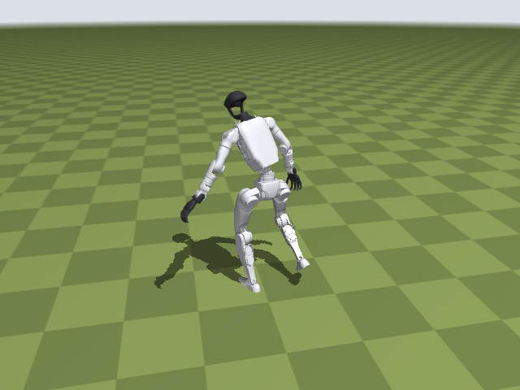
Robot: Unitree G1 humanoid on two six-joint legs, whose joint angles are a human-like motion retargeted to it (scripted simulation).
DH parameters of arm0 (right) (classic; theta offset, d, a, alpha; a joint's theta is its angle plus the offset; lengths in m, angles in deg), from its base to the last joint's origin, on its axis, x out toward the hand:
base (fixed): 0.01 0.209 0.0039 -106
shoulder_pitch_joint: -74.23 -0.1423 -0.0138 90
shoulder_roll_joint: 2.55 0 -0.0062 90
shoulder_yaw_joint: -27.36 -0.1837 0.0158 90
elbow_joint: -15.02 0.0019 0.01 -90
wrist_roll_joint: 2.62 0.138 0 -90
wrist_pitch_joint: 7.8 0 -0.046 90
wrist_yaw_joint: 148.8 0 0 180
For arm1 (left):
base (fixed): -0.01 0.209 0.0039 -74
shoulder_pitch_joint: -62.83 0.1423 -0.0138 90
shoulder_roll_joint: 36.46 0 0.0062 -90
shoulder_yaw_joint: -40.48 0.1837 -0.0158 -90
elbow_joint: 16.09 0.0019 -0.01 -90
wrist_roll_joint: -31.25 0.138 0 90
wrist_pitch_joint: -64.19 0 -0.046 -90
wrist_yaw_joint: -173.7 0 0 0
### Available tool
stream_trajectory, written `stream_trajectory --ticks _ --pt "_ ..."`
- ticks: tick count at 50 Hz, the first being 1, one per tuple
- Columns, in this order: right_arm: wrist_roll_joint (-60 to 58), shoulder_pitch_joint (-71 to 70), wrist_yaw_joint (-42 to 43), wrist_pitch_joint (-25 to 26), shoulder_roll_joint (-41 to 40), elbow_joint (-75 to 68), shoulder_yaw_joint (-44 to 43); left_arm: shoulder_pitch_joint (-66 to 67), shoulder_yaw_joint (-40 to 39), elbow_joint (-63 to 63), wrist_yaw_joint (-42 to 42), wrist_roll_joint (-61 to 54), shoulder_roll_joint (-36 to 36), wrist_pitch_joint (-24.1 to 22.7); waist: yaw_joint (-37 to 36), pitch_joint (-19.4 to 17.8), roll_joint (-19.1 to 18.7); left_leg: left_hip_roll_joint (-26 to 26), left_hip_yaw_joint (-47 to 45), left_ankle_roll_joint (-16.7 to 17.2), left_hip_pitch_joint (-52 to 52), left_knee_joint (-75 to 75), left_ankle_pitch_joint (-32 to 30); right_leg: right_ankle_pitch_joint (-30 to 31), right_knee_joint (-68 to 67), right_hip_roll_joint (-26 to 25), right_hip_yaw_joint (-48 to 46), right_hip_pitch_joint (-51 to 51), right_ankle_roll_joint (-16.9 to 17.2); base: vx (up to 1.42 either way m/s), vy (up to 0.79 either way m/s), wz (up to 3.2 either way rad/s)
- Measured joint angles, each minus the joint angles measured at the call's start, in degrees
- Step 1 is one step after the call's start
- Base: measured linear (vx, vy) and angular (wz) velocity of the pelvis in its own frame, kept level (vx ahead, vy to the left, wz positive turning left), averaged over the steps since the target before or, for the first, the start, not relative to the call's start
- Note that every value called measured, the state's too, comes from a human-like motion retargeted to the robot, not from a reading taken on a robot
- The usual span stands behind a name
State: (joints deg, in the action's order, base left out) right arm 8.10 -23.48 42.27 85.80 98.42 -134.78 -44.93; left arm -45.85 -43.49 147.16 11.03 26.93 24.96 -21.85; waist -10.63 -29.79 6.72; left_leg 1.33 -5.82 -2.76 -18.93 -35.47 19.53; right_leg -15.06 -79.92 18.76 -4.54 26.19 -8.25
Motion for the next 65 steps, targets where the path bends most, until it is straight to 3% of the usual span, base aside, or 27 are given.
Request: stream_trajectory --ticks 3,7,10,12,15,18,21,24,28,31,33,35,37,38,40,42,44,45,47,51,55,57,59,61,63,65 --pt "0.55 1.3 -4.16 -0.27 1.56 -0.45 -2.62 -1.07 3.27 -4.75 -4.52 -2.53 2.77 -3.43 4.98 0.0 -2.41 -0.1 4.32 2.79 5.4 5.31 -1.32 1.09 11.83 -2.09 1.24 2.31 2.47 0.66 -0.08 1.52" --pt "2.8 0.68 -7.06 -0.16 5.77 -1.43 -5.8 0.95 11.19 -12.61 -8.82 -5.11 6.42 -7.96 11.25 0.0 -5.72 -0.21 7.62 5.24 12.56 9.73 -0.59 6.41 42.58 -3.04 4.53 -2.45 11.07 0.71 -0.15 1.11" --pt "6.09 0.04 -5.88 0.21 9.58 -1.43 -9.31 3.39 18.52 -18.79 -8.86 -6.24 7.93 -9.69 15.99 0.0 -6.29 -2.6 9.31 4.79 15.79 6.59 4.48 14.42 66.08 -0.58 10.83 -8.48 18.45 0.76 -0.25 1.18" --pt "8.38 -0.86 -4.8 -0.14 13.05 -1.28 -11.54 5.54 21.08 -22.37 -9.74 -8.12 9.24 -9.99 19.04 0.0 -8.23 -1.92 7.31 2.75 14.39 -1.23 8.76 18.35 67.97 0.25 13.06 -10.08 20.49 0.67 -0.22 1.12" --pt "10.1 -4.42 -0.32 -0.29 18.88 -2.43 -12.27 10.14 20.9 -25.98 -11.01 -14.92 12.8 -9.29 22.62 0.0 -14.94 3.79 2.2 -2.01 7.72 -18.24 12.31 10.46 54.53 -1.53 7.97 -6.76 15.88 0.55 -0.12 0.75" --pt "6.6 -12.41 10.68 2.61 22.68 -7.03 -9.8 15.74 18.11 -26.14 -9.07 -20.42 18.62 -9.11 23.48 0.0 -20.01 5.51 -1.03 -2.55 1.0 -32.71 13.18 4.53 44.06 -1.97 5.69 -2.79 12.47 0.47 -0.02 0.23" --pt "3.76 -20.6 20.22 5.76 22.04 -10.69 -9.65 22.4 14.63 -25.0 -6.72 -21.37 23.07 -9.16 22.61 0.0 -21.43 8.01 -6.63 -1.81 -3.07 -42.1 13.26 -0.12 35.69 -0.28 5.54 -1.07 9.4 0.47 0.07 0.16" --pt "6.42 -25.66 20.33 5.12 19.07 -10.84 -11.94 28.64 12.09 -23.71 -6.09 -20.19 25.47 -8.25 20.25 0.0 -20.81 10.92 -9.83 -0.24 -6.44 -46.23 12.93 -1.3 30.76 2.59 5.0 -1.39 7.31 0.45 0.14 0.44" --pt "8.06 -24.81 12.46 1.78 15.27 -6.18 -9.62 32.01 9.6 -18.85 -6.61 -14.3 25.88 -6.33 15.09 0.0 -18.41 15.03 -11.64 0.43 -9.27 -43.74 12.15 0.51 30.11 7.16 2.35 -7.52 6.49 0.46 0.22 1.07" --pt "-1.45 -19.91 10.12 0.35 12.33 -0.74 -5.03 30.45 2.17 -10.41 -3.97 -7.91 26.17 -6.84 10.0 0.56 -15.06 18.94 -16.01 0.02 -8.98 -34.89 11.04 3.14 30.56 10.44 -0.82 -14.22 6.02 0.55 0.27 1.51" --pt "-5.55 -16.6 9.45 -0.7 10.22 2.26 -2.01 28.36 -2.64 -5.98 -1.96 -8.28 24.26 -6.86 6.28 0.92 -11.92 18.75 -17.94 0.4 -8.29 -26.02 7.51 6.29 28.58 12.58 -2.7 -17.46 4.37 0.6 0.3 1.83" --pt "-6.44 -13.81 3.71 -0.24 8.61 4.26 1.11 25.17 -6.54 -2.85 -1.65 -11.89 21.21 -4.87 4.04 0.22 -7.74 11.57 -15.29 -1.31 -5.34 -16.4 3.54 11.89 26.63 15.88 -4.58 -20.85 -0.15 0.6 0.33 2.36" --pt "-1.27 -9.71 0.28 -1.45 6.15 5.78 1.55 21.66 -9.13 -0.44 -1.35 -13.04 16.35 -3.53 1.09 0.0 -3.2 6.1 -11.02 -2.24 -4.57 -17.9 6.0 16.33 19.18 17.34 -2.1 -20.07 -2.16 0.67 0.25 2.58" --pt "1.55 -7.61 -1.66 -1.58 4.99 6.21 1.88 19.2 -9.46 0.65 -1.69 -12.99 13.63 -2.65 -0.61 0.0 -1.28 3.93 -8.99 -2.52 -4.69 -18.77 7.43 17.52 15.0 15.5 1.13 -18.56 -1.87 0.68 0.13 2.64" --pt "5.64 -3.94 -4.58 -1.14 3.38 6.58 3.58 13.27 -8.31 2.06 -2.24 -12.28 9.0 -0.82 -3.85 0.0 1.16 1.05 -4.74 -3.09 -5.89 -20.38 9.11 14.49 6.18 7.72 7.31 -14.74 0.56 0.65 0.02 2.63" --pt "4.88 -1.95 -6.36 -0.08 3.0 6.61 6.46 6.3 -5.43 2.55 -2.56 -10.89 6.16 0.94 -6.04 0.0 1.85 -0.86 -0.76 -3.6 -6.9 -21.21 9.93 8.51 -1.79 5.26 5.78 -9.51 -1.07 0.61 0.0 2.44" --pt "0.62 -1.38 -7.65 0.9 3.18 6.62 8.78 0.51 -2.52 2.12 -3.11 -8.98 5.27 2.09 -6.02 0.0 1.51 -2.76 3.73 -3.31 -6.32 -20.32 10.53 3.35 -6.62 6.32 0.73 -5.03 -4.36 0.6 -0.02 2.43" --pt "-1.87 -1.42 -8.21 1.25 3.24 6.63 9.49 -1.87 -1.14 1.64 -3.54 -7.93 5.28 2.43 -5.37 0.0 1.12 -3.61 6.25 -2.79 -5.62 -19.42 10.77 0.85 -7.87 6.31 -1.59 -3.17 -5.26 0.62 -0.07 2.41" --pt "-5.72 -2.28 -8.48 1.66 2.87 6.25 9.92 -4.62 1.98 -0.16 -4.58 -5.92 6.13 2.15 -3.07 0.0 -0.03 -4.29 10.85 -0.84 -3.14 -16.53 10.77 -1.29 -6.21 3.94 -3.38 0.64 -3.2 0.65 -0.12 2.16" --pt "-8.05 -5.04 -8.37 0.75 3.05 4.72 9.23 -5.27 8.56 -5.66 -5.89 0.52 9.19 -0.95 0.74 0.0 -4.48 -2.17 16.43 1.84 4.44 -9.77 10.13 -1.84 10.0 -4.04 -0.98 4.88 0.97 0.69 -0.14 1.26" --pt "-8.04 -8.59 -12.05 0.09 6.66 4.79 7.56 -0.1 13.36 -16.01 -6.5 1.9 11.73 -5.06 7.75 0.0 -9.79 0.83 14.84 0.91 9.19 -9.48 10.83 4.0 40.32 -9.94 7.79 2.37 7.84 0.75 -0.12 1.17" --pt "-6.56 -9.3 -12.91 -0.73 10.76 5.82 4.86 3.77 13.6 -20.81 -7.76 0.62 13.93 -7.03 13.51 0.0 -12.77 1.48 12.52 -0.93 8.57 -16.93 13.78 9.13 49.63 -7.71 10.42 0.2 11.27 0.82 -0.12 1.88" --pt "-4.48 -11.49 -13.61 -0.43 15.51 5.79 3.5 6.57 13.68 -23.98 -8.54 -4.9 16.49 -7.77 17.31 0.0 -17.03 3.43 10.22 -3.47 7.6 -23.44 15.58 9.14 48.06 -6.61 9.9 -0.43 11.72 0.72 -0.13 1.38" --pt "-3.78 -15.4 -11.16 0.47 19.14 3.17 3.68 9.37 13.91 -25.01 -8.12 -11.98 19.09 -8.07 19.39 0.0 -21.48 5.01 8.63 -4.8 5.81 -30.97 15.81 4.67 39.88 -6.04 6.19 0.76 10.42 0.63 -0.09 0.69" --pt "-6.23 -21.43 -1.49 1.59 20.63 -2.39 3.79 13.12 13.74 -24.6 -5.99 -16.28 21.83 -8.88 20.93 0.0 -24.16 5.36 5.7 -3.38 2.65 -40.18 15.37 0.22 29.27 -4.24 4.38 4.3 10.33 0.61 -0.03 0.32" --pt "-8.19 -29.38 12.75 5.12 19.31 -9.46 3.62 17.07 13.33 -23.02 -2.9 -17.7 24.13 -8.79 21.89 0.0 -25.09 6.67 -0.42 -2.62 0.4 -46.18 14.93 -2.63 24.33 -2.66 5.18 5.65 7.98 0.53 0.07 0.09"
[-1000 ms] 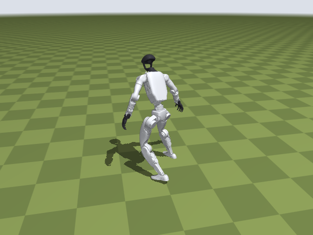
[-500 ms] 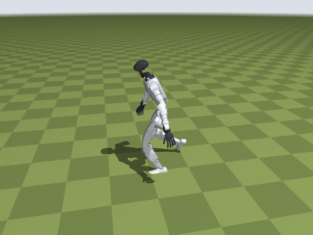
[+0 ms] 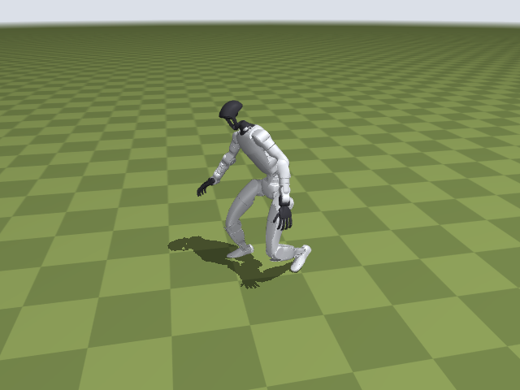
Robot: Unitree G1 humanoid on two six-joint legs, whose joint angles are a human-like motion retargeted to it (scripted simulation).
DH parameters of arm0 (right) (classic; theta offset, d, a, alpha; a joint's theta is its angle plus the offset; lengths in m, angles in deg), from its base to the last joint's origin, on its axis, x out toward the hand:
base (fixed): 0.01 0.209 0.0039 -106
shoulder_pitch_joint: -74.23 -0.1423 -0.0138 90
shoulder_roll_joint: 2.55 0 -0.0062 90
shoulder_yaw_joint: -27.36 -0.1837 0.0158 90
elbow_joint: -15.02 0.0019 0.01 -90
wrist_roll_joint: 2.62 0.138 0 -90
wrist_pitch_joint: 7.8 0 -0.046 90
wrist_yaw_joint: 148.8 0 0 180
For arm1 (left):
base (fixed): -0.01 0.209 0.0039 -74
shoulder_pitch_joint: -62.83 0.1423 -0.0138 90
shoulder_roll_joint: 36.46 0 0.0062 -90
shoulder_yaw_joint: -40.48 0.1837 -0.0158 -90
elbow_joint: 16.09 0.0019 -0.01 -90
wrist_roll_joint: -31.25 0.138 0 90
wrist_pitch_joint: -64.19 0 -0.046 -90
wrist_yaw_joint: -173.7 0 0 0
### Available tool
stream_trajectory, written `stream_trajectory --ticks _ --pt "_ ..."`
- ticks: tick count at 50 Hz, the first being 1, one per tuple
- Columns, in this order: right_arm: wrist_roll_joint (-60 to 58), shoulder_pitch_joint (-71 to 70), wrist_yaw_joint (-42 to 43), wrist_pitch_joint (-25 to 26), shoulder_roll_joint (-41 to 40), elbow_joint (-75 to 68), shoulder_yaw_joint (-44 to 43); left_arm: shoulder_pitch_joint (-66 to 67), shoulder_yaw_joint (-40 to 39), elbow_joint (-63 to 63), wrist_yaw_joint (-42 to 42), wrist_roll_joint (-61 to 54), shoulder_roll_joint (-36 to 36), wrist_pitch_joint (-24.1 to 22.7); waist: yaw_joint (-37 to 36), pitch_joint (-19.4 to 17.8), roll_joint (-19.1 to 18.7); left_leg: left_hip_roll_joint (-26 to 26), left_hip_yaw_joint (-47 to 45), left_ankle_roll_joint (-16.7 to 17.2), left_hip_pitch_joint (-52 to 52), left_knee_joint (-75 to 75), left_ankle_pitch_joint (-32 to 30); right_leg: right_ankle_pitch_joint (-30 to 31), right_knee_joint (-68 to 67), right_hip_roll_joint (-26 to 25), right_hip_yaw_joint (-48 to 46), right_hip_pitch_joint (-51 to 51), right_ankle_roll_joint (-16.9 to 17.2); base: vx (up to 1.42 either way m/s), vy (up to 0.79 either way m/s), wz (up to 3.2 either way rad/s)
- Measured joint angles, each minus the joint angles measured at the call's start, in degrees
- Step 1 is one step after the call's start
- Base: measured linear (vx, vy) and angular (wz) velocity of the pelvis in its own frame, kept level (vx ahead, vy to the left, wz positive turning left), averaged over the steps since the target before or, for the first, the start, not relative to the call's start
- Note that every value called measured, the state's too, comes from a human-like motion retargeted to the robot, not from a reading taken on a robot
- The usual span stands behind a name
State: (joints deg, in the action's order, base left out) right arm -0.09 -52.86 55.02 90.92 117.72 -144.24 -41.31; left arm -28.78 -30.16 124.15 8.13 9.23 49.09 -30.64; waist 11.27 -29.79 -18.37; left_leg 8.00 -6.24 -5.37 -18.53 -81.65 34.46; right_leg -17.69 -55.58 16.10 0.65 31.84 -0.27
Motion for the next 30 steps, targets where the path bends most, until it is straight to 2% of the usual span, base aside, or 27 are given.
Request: stream_trajectory --ticks 2,4,6,8,10,12,15,17,18,20,22,23,25,27,30 --pt "3.6 -6.47 9.9 4.35 -1.49 -3.43 -2.25 2.98 0.1 2.05 1.01 -1.09 2.1 2.07 0.36 0.0 -1.11 1.19 -5.16 -1.74 -1.88 -1.69 0.11 -0.28 4.11 1.05 0.14 -2.84 -3.6 0.44 0.2 0.17" --pt "11.15 -9.33 11.97 4.32 -2.57 -2.49 -7.3 5.73 -0.11 4.03 -0.53 -0.51 4.19 3.86 -0.47 0.0 -1.35 2.37 -8.53 -0.85 -4.78 -3.22 -0.93 0.1 5.9 3.13 -0.33 -4.67 -5.72 0.46 0.25 0.31" --pt "19.25 -7.87 7.49 0.34 -4.03 0.32 -11.42 9.44 -1.77 5.56 -4.54 0.92 4.89 4.83 -1.56 0.0 -0.3 4.59 -10.04 1.0 -6.67 -3.87 -1.99 1.29 6.68 5.49 -1.53 -7.83 -6.32 0.5 0.26 0.53" --pt "23.56 -4.61 -3.11 -3.45 -4.24 3.24 -11.94 10.3 -3.54 7.97 -8.56 3.58 4.56 4.69 -4.48 0.17 1.8 7.03 -11.04 1.7 -9.12 -2.66 -2.3 3.2 7.86 8.21 -2.05 -10.46 -4.54 0.49 0.29 0.79" --pt "21.52 1.14 -11.28 -6.24 -3.79 6.3 -10.17 10.72 -6.13 11.36 -11.65 7.36 3.83 4.26 -6.73 0.35 3.71 8.09 -10.82 1.61 -8.7 3.37 -3.18 7.21 13.35 10.74 -4.67 -17.81 -3.7 0.51 0.34 1.18" --pt "15.07 6.79 -15.41 -6.83 -4.26 9.28 -9.79 8.37 -9.63 15.88 -11.54 11.26 2.38 3.4 -10.15 0.75 7.93 6.51 -11.76 1.89 -8.28 13.26 -4.79 11.04 16.13 14.85 -6.28 -22.47 -1.97 0.53 0.37 1.4" --pt "10.52 13.57 -17.98 -5.69 -6.62 11.09 -8.14 3.97 -13.61 20.71 -10.44 11.14 -2.17 4.14 -14.62 0.35 13.54 1.64 -10.41 3.85 -4.51 36.51 -12.15 17.34 18.26 18.9 -9.87 -29.21 -3.84 0.58 0.36 1.42" --pt "10.37 17.8 -19.18 -5.26 -9.28 11.01 -6.33 1.09 -15.12 22.73 -9.66 10.74 -7.13 4.73 -18.06 0.14 17.01 -1.41 -6.19 5.26 -2.76 40.95 -15.56 18.58 12.22 20.41 -9.79 -29.86 -7.66 0.67 0.3 1.37" --pt "10.4 19.81 -20.35 -4.9 -10.43 11.06 -4.97 -0.78 -15.22 23.58 -9.21 10.81 -9.77 5.08 -19.53 0.03 18.86 -2.95 -4.39 5.22 -2.54 39.29 -14.03 19.04 7.89 20.74 -8.42 -29.21 -9.32 0.69 0.25 1.64" --pt "10.09 23.64 -22.46 -4.7 -12.8 11.6 -2.03 -5.44 -14.5 25.32 -8.14 12.41 -15.27 5.85 -21.78 0.0 23.03 -6.05 -1.55 4.56 -2.76 35.35 -10.05 19.18 -2.83 17.53 -1.1 -25.88 -10.66 0.69 0.15 1.93" --pt "9.14 26.76 -22.65 -5.06 -14.93 13.2 0.18 -12.39 -12.49 26.52 -5.12 15.94 -20.0 7.1 -23.77 0.0 26.15 -7.08 1.35 4.38 -5.85 29.98 -7.07 14.43 -15.07 10.44 4.02 -20.37 -8.88 0.67 0.03 1.95" --pt "8.24 28.22 -21.49 -5.57 -15.91 14.15 0.61 -16.31 -11.61 26.79 -3.1 18.48 -21.78 7.73 -24.66 0.0 26.96 -6.71 2.53 4.78 -8.0 26.47 -5.88 11.07 -20.84 8.97 2.7 -17.27 -8.95 0.63 0.04 1.82" --pt "6.41 29.96 -21.26 -5.96 -16.34 15.22 2.58 -23.32 -10.05 25.95 0.24 20.21 -23.2 9.5 -24.48 0.0 27.84 -8.05 5.46 2.98 -10.5 23.41 -4.36 5.0 -30.0 10.21 -3.01 -10.89 -12.2 0.61 0.06 1.75" --pt "3.94 31.46 -20.71 -5.28 -17.53 14.95 2.61 -27.71 -9.07 24.83 2.03 19.22 -22.63 10.75 -23.46 0.0 27.82 -8.82 8.2 3.46 -6.94 26.96 -4.04 2.2 -31.91 8.63 -7.67 -7.78 -13.08 0.68 0.0 1.56" --pt "1.99 32.08 -22.46 -4.93 -17.04 14.86 2.35 -30.59 -7.8 21.82 -1.29 15.73 -19.94 9.92 -19.69 0.0 26.15 -9.34 11.89 3.74 -2.66 30.57 -3.75 0.01 -29.55 3.56 -10.27 -1.16 -9.94 0.7 -0.01 1.24"
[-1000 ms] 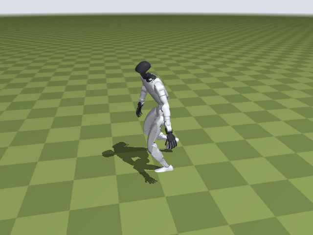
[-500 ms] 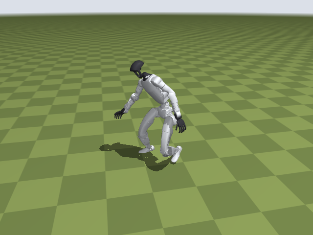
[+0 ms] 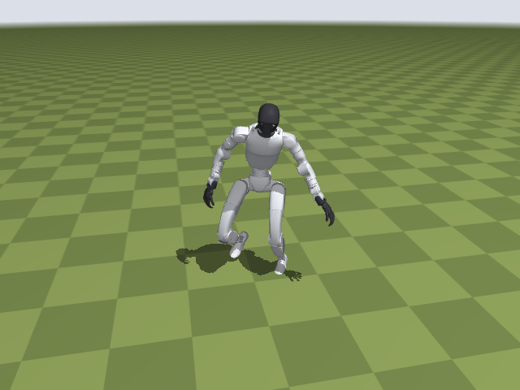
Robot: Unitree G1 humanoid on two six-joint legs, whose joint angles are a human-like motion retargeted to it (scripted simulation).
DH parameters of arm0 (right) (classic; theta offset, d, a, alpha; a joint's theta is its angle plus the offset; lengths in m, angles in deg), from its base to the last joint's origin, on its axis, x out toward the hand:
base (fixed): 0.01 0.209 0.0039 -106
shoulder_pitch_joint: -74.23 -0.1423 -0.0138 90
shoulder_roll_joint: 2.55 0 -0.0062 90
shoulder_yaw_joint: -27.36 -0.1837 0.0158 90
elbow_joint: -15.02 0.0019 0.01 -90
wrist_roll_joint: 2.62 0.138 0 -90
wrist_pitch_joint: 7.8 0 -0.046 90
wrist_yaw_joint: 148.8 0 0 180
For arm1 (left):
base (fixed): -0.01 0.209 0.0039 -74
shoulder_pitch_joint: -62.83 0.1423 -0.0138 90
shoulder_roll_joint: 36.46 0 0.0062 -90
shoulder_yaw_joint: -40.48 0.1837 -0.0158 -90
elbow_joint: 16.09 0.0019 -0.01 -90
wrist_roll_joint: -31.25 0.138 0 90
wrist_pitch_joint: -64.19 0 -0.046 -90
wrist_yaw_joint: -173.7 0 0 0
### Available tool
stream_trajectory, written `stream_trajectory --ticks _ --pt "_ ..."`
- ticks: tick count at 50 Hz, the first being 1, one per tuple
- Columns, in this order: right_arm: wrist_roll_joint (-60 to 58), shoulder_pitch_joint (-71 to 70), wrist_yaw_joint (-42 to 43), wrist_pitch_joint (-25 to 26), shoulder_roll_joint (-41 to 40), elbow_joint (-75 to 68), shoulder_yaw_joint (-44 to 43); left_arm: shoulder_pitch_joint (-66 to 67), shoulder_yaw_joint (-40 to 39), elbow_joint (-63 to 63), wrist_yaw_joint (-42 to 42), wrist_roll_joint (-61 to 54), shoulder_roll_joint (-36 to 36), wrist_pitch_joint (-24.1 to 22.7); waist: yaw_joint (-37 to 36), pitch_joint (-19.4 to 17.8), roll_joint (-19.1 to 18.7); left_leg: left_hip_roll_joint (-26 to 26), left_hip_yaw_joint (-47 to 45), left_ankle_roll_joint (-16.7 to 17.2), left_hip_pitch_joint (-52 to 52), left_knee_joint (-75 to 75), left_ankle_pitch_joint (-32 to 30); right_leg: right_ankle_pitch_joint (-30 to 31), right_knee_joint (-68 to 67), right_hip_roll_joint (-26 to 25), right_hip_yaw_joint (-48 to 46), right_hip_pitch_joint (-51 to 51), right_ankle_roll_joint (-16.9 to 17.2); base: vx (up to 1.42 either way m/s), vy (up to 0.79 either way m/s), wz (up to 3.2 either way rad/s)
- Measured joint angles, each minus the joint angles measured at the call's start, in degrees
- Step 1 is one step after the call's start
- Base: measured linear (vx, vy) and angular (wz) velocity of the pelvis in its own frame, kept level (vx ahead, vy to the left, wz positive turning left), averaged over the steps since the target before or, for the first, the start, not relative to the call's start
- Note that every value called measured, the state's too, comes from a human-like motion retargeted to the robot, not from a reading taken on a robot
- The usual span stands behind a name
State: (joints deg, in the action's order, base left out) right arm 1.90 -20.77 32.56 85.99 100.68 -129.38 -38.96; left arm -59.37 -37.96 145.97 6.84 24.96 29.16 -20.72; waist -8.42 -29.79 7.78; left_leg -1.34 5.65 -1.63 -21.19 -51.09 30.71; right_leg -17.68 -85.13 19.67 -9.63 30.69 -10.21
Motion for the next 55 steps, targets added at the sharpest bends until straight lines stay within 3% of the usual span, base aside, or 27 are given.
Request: stream_trajectory --ticks 5,8,10,12,15,18,20,22,24,27,30,33,35,38,40,45,48,50,52,53,55 --pt "0.92 -1.17 -3.57 -0.49 3.94 -0.92 -4.04 3.56 6.41 -6.45 -6.23 3.1 5.16 -5.07 7.11 0.0 -5.67 2.5 -1.22 3.55 11.66 8.92 -1.56 -0.16 25.32 -7.7 2.31 4.36 7.26 0.79 -0.02 0.56" --pt "2.81 -4.05 -6.48 0.39 9.29 -2.01 -8.59 9.03 8.28 -10.73 -6.72 0.76 9.26 -7.54 15.5 0.07 -9.79 2.06 -3.33 3.62 14.93 5.38 -1.84 10.81 47.38 -8.1 7.19 0.85 12.99 0.87 0.01 0.99" --pt "4.56 -6.29 -5.67 0.68 14.13 -2.58 -11.41 13.54 9.61 -13.1 -6.42 -3.06 12.11 -7.87 21.43 0.33 -14.15 3.48 -5.5 3.11 15.29 -0.62 -2.28 10.49 45.72 -6.72 6.8 -0.74 12.99 0.91 0.01 1.04" --pt "5.82 -10.95 -2.22 1.03 19.64 -4.46 -12.24 16.21 12.43 -14.2 -5.44 -6.36 15.18 -7.86 26.0 0.0 -19.58 5.38 -8.32 2.1 12.66 -8.95 -2.22 4.64 38.49 -4.96 4.88 -0.71 12.87 0.83 0.06 0.81" --pt "3.98 -22.15 11.43 3.07 25.35 -10.03 -9.85 21.16 15.72 -15.02 -3.33 -6.73 19.73 -7.6 29.1 0.0 -27.12 7.55 -15.15 -0.31 8.73 -18.8 -0.78 0.53 35.74 -4.6 4.85 -1.3 11.57 0.71 0.11 -0.29" --pt "6.61 -36.21 30.55 6.72 23.15 -14.59 -7.52 26.87 18.04 -16.3 -2.21 -9.64 21.42 -7.49 27.78 0.0 -30.98 7.26 -21.61 -1.06 5.8 -21.16 -1.07 0.94 41.26 -6.17 8.54 -3.6 8.87 0.61 0.21 -1.3" --pt "10.55 -43.25 33.78 7.6 19.84 -15.22 -9.37 29.8 17.59 -15.79 -2.68 -11.48 23.12 -7.21 25.93 0.0 -32.03 7.34 -24.6 -0.45 2.48 -22.07 -1.63 1.86 43.66 -5.85 10.86 -4.19 8.85 0.59 0.25 -1.2" --pt "15.09 -46.31 29.0 6.0 15.16 -14.92 -10.11 33.3 15.29 -14.97 -5.06 -12.28 23.26 -7.1 24.73 0.0 -30.91 8.74 -25.73 -0.1 -0.13 -21.95 -1.6 3.13 46.1 -4.9 11.88 -6.31 8.83 0.57 0.25 -0.77" --pt "16.03 -46.88 19.05 4.81 12.66 -14.21 -7.45 34.49 13.61 -13.17 -6.54 -12.11 23.19 -6.89 22.51 0.0 -29.3 9.97 -25.24 0.21 -2.63 -19.86 -2.1 4.56 48.57 -3.16 12.27 -8.99 9.53 0.56 0.26 -0.31" --pt "6.54 -42.99 3.41 2.48 11.6 -9.97 -1.56 34.55 7.67 -8.99 -8.96 -7.1 22.32 -7.27 18.7 0.08 -25.47 11.37 -22.5 1.59 -4.61 -13.3 -3.27 5.65 51.03 0.03 11.93 -14.66 11.36 0.6 0.26 0.1" --pt "-0.75 -35.65 -2.73 0.49 11.88 -4.65 -0.62 31.08 1.61 -5.23 -9.83 -2.8 18.67 -7.4 12.63 0.86 -20.2 14.02 -21.78 1.72 -4.91 -2.4 -3.39 5.2 48.8 3.75 10.56 -18.6 12.2 0.65 0.26 0.45" --pt "0.28 -26.1 -3.04 0.3 10.35 -2.96 -1.75 26.07 -1.32 -3.96 -10.67 -2.76 12.47 -5.68 7.07 0.61 -14.94 11.95 -15.72 4.37 2.7 20.99 -14.46 7.19 46.06 5.84 7.81 -24.8 8.58 0.72 0.24 0.8" --pt "2.08 -18.99 -2.16 -0.38 8.45 -2.37 -3.36 22.97 -1.71 -3.9 -10.34 -1.43 7.1 -5.62 3.57 0.64 -11.26 10.22 -8.97 6.44 4.84 21.81 -18.15 8.12 37.47 6.46 7.14 -25.73 3.98 0.82 0.21 1.05" --pt "6.44 -8.34 -1.72 -1.02 5.61 -1.33 -4.73 14.97 1.7 -2.93 -6.39 0.84 -0.41 -5.03 0.37 0.06 -3.99 6.52 -5.54 3.71 4.59 12.16 -11.33 12.39 20.21 7.15 9.4 -22.04 -0.64 0.8 0.15 1.7" --pt "8.95 -1.66 -0.3 -1.3 3.61 -1.07 -4.53 7.85 5.04 -1.09 -1.4 2.36 -3.2 -3.58 -0.73 0.0 -0.64 4.68 -1.75 1.6 3.55 8.06 -8.4 11.35 10.52 2.49 11.99 -18.3 0.54 0.73 0.0 2.06" --pt "2.0 7.49 1.39 -0.69 1.19 -2.22 -3.23 -5.72 5.17 2.03 6.35 3.2 -1.46 1.19 1.65 0.0 -0.58 4.95 7.04 0.82 1.59 0.89 -3.48 2.45 -1.08 1.17 2.12 -7.07 -1.06 0.68 -0.08 1.73" --pt "-0.45 7.44 -5.08 0.46 2.28 -2.81 -4.06 -4.58 4.53 1.15 2.35 -0.25 1.53 0.3 5.54 0.0 -2.84 6.91 9.21 2.14 7.1 5.04 -2.32 -1.16 5.56 -1.95 2.19 -2.36 2.2 0.71 -0.16 0.69" --pt "0.34 5.02 -11.74 2.17 4.4 -3.83 -4.84 -0.84 5.89 -0.06 -1.36 -2.03 3.61 -1.42 7.4 0.0 -5.26 9.52 7.58 3.37 14.5 12.41 -3.09 -3.53 17.52 -4.8 3.63 -2.13 4.81 0.76 -0.15 -0.37" --pt "-0.43 2.02 -14.33 2.74 7.41 -4.18 -7.56 4.74 6.18 -2.3 -4.32 -1.33 6.12 -3.73 11.36 0.02 -7.86 10.98 3.9 3.86 18.78 12.98 -2.52 0.17 33.91 -5.89 5.2 -4.05 9.06 0.84 -0.09 -0.35" --pt "-1.0 0.43 -14.91 2.87 9.36 -4.06 -9.09 7.9 5.86 -3.56 -5.56 -0.82 7.7 -4.83 13.72 0.09 -8.98 11.19 1.26 3.74 20.58 12.22 -2.33 4.82 42.64 -6.02 6.58 -6.04 11.72 0.89 -0.06 -0.26" --pt "-0.9 -2.86 -14.13 2.6 13.76 -3.12 -11.74 14.04 5.18 -5.8 -7.76 -1.1 11.06 -6.26 18.07 0.35 -11.86 12.12 -4.4 2.68 22.81 8.05 -2.49 8.43 49.11 -6.21 8.84 -9.09 14.03 0.91 -0.03 -0.39"
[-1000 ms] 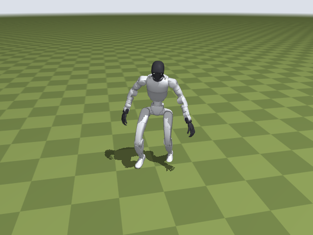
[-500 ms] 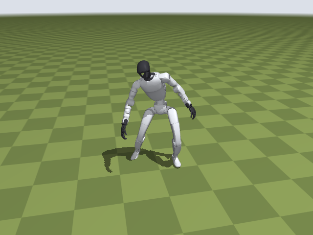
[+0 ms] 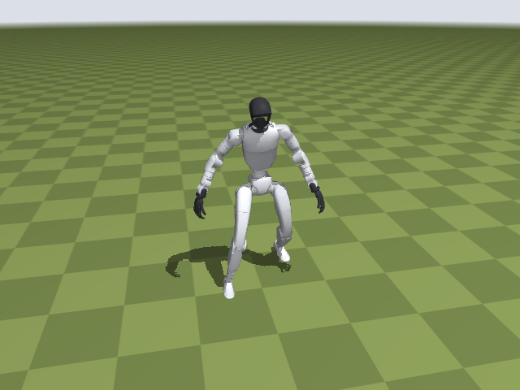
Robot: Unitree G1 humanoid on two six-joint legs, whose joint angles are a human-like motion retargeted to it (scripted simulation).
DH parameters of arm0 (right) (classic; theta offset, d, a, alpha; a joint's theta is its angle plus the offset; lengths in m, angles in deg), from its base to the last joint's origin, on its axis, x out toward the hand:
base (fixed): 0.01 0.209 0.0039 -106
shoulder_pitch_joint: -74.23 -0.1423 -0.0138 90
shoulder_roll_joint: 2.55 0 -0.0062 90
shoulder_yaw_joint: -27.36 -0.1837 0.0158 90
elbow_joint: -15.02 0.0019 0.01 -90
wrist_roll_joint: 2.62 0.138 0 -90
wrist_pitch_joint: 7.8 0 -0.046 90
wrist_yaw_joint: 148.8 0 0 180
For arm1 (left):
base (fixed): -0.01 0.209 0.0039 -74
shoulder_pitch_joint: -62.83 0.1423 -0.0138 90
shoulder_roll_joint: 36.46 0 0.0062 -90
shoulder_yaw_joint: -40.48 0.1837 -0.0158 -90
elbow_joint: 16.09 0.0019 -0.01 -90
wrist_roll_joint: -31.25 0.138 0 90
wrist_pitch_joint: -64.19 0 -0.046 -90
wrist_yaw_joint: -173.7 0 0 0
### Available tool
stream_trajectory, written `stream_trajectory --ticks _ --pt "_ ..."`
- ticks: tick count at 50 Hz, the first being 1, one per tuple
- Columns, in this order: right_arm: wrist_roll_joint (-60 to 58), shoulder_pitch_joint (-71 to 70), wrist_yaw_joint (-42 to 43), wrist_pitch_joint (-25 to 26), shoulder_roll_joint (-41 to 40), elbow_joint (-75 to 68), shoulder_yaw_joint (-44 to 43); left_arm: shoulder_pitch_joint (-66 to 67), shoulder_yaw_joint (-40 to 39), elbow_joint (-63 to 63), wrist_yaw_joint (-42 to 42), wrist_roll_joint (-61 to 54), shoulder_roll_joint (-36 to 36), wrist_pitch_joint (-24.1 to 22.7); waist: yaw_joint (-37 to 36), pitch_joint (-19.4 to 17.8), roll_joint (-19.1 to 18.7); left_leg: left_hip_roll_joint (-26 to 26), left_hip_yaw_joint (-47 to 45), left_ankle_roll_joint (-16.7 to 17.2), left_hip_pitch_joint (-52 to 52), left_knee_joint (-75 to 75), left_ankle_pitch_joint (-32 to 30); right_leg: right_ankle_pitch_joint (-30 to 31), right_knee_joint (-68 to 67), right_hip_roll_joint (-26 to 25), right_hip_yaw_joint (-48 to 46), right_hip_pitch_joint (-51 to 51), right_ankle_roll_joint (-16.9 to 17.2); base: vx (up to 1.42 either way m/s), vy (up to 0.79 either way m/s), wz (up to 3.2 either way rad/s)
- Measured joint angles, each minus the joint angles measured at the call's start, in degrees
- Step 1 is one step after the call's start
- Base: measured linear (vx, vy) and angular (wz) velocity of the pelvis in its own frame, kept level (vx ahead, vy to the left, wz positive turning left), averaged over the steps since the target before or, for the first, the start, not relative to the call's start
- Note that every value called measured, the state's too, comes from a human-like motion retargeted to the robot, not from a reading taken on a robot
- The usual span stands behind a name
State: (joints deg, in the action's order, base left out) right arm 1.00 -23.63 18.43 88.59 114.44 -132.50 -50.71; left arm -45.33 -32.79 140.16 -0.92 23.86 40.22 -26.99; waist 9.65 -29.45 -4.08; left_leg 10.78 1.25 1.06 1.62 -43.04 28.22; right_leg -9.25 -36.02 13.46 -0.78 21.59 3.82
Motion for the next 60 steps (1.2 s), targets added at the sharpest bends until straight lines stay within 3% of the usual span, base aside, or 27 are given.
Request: stream_trajectory --ticks 3,5,9,13,17,21,25,27,31,34,36,39,43,45,47,48,51,54,57,60 --pt "4.14 -7.33 7.14 -1.39 5.76 0.56 -0.72 7.66 0.78 -1.5 -2.03 -3.22 5.14 -0.79 5.0 -0.31 -6.17 1.47 -4.87 -1.67 -1.86 -12.96 -2.6 -7.45 -5.94 -0.91 1.5 -1.78 -0.91 0.84 0.04 -0.76" --pt "8.14 -15.42 16.52 -2.41 7.49 -1.47 1.72 12.12 1.64 -1.43 -1.4 -3.38 8.92 -1.4 7.55 -0.35 -10.33 -0.03 -5.74 -1.83 -5.71 -22.09 -3.45 -10.11 -7.67 -1.92 3.49 -1.7 -1.76 0.73 0.14 -1.23" --pt "11.27 -32.44 36.11 -0.34 2.58 -6.12 2.95 19.11 1.58 -1.45 -0.25 -0.58 14.07 -1.65 8.26 -0.35 -15.33 -3.1 -12.88 -2.02 -13.96 -32.07 -2.29 -11.8 -7.3 -3.12 10.73 -0.41 -4.54 0.63 0.25 -1.66" --pt "14.07 -42.0 35.58 2.15 -4.77 -8.28 2.91 22.47 0.23 -1.43 -4.01 -4.76 14.18 -1.53 5.51 -0.35 -15.99 -2.4 -19.14 -2.17 -23.57 -34.31 -2.0 -10.79 -3.37 -1.39 16.26 -0.4 -4.29 0.54 0.34 -1.22" --pt "9.21 -42.09 23.86 1.09 -7.8 -8.87 10.15 20.87 -1.79 1.8 -2.75 -4.82 10.43 -1.81 0.41 -0.35 -12.5 -2.22 -15.82 -0.96 -31.62 -28.76 -2.7 -9.71 0.76 3.24 17.44 -3.41 -2.3 0.52 0.36 -0.39" --pt "-1.46 -35.0 17.69 -0.53 -6.89 -5.8 17.02 15.43 -4.2 4.86 1.01 -2.63 3.93 -1.04 -5.63 -0.35 -5.54 -1.98 -9.64 -1.7 -31.99 -11.47 -5.12 -9.26 1.71 9.96 13.84 -8.91 -0.53 0.6 0.35 0.36" --pt "-1.51 -21.66 17.18 -1.12 -7.01 -3.16 16.86 7.81 -5.25 6.17 2.7 -2.61 -4.94 0.01 -13.25 -0.35 1.62 -3.97 -0.88 1.4 -25.27 5.72 -14.37 -10.56 -6.71 13.92 9.47 -13.39 -4.39 0.74 0.36 0.66" --pt "0.88 -13.88 15.06 -1.06 -7.79 -2.2 16.33 2.44 -3.95 6.5 3.48 -2.53 -9.15 0.33 -16.09 -0.35 5.75 -6.7 0.24 2.23 -24.24 1.33 -9.91 -10.88 -17.13 14.86 8.46 -12.97 -7.38 0.8 0.31 1.29" --pt "2.2 0.5 12.27 -0.91 -11.18 -0.39 15.52 -12.96 1.43 8.1 9.28 -0.29 -14.71 2.83 -20.16 -0.35 13.28 -10.76 4.38 2.05 -24.33 -4.23 -3.68 -14.31 -38.49 9.16 7.26 -7.8 -9.21 0.74 0.12 1.63" --pt "0.82 7.14 11.79 -1.73 -13.26 -0.26 14.43 -21.56 1.45 8.11 12.73 2.6 -14.53 5.29 -19.78 -0.35 14.89 -10.53 8.82 1.17 -24.73 -7.44 -1.06 -17.35 -47.04 6.45 -3.25 -3.13 -12.77 0.67 -0.03 1.4" --pt "1.55 9.61 9.29 -1.15 -13.86 -0.71 13.16 -24.25 1.66 7.98 12.63 1.35 -13.01 6.43 -18.57 -0.35 15.26 -10.11 11.22 -0.02 -20.45 -1.68 -1.67 -16.46 -46.23 4.12 -8.03 -0.25 -12.85 0.66 -0.1 0.92" --pt "4.48 10.58 5.8 -1.19 -12.2 -1.42 9.77 -23.85 3.26 7.77 7.43 0.02 -10.16 5.46 -14.72 -0.35 12.68 -7.68 13.21 -0.11 -15.18 3.31 -1.76 -14.93 -41.57 0.69 -10.28 5.17 -10.31 0.68 -0.07 0.54" --pt "4.96 6.63 5.9 -1.49 -6.69 -3.01 5.44 -16.82 8.88 5.15 0.43 2.97 -6.86 1.29 -7.96 -0.35 5.08 -2.28 11.2 1.51 -7.13 8.32 -1.78 -12.98 -23.67 -0.15 -9.85 7.96 -6.5 0.77 -0.02 -0.17" --pt "3.12 3.82 8.66 -1.63 -3.38 -2.41 3.41 -11.07 11.13 1.99 -0.29 3.84 -5.46 -0.6 -3.3 -0.35 1.62 -1.15 8.68 1.54 -4.04 7.58 -2.09 -8.3 -7.53 0.21 -7.94 5.47 -3.56 0.88 -0.02 -0.13" --pt "3.53 1.17 11.78 -1.86 0.15 -0.96 1.42 -4.62 12.01 -0.95 -0.1 2.2 -3.42 -1.81 1.63 -0.35 -1.14 -1.68 6.26 0.38 -2.34 2.6 -2.77 0.72 4.25 0.86 -4.42 1.23 -1.45 0.96 -0.03 -0.06" --pt "4.66 -0.26 12.94 -2.08 1.86 -0.33 0.51 -1.46 11.77 -1.83 -0.28 0.46 -2.17 -1.99 3.57 -0.35 -2.95 -1.42 4.94 -0.43 -2.35 -1.43 -3.66 1.83 4.38 0.69 -3.43 0.02 -2.04 0.97 -0.03 -0.35" --pt "6.27 -7.15 16.62 -2.0 5.95 -0.94 -0.34 7.02 8.51 -1.31 -1.24 -5.47 2.64 -1.65 6.86 -0.35 -9.17 0.19 0.0 -1.55 -5.3 -16.45 -7.94 -4.53 -3.39 -0.4 -2.06 -0.79 -3.3 0.94 0.02 -0.89" --pt "3.28 -20.73 23.6 -0.01 6.8 -5.11 4.52 14.57 4.13 0.37 -0.23 -7.5 7.69 -1.27 7.4 -0.35 -13.99 -1.24 -5.82 -1.21 -9.97 -28.08 -7.06 -8.72 -7.4 -1.49 2.54 0.26 -4.97 0.82 0.16 -1.72" --pt "-0.98 -33.58 27.65 2.83 2.48 -8.25 8.55 20.54 1.27 1.39 0.33 -6.55 10.96 -1.01 6.21 -0.35 -15.91 -1.59 -13.21 -1.69 -15.84 -33.37 -4.47 -10.75 -7.68 -1.43 8.25 0.88 -7.18 0.69 0.29 -1.65" --pt "-0.79 -39.73 23.42 3.11 -2.53 -7.93 10.07 23.17 -0.55 2.2 -3.07 -6.67 11.38 -0.64 3.9 -0.35 -15.07 -0.87 -15.92 -1.9 -22.97 -33.65 -3.09 -10.94 -5.48 0.93 11.54 -0.69 -7.39 0.63 0.34 -0.83"
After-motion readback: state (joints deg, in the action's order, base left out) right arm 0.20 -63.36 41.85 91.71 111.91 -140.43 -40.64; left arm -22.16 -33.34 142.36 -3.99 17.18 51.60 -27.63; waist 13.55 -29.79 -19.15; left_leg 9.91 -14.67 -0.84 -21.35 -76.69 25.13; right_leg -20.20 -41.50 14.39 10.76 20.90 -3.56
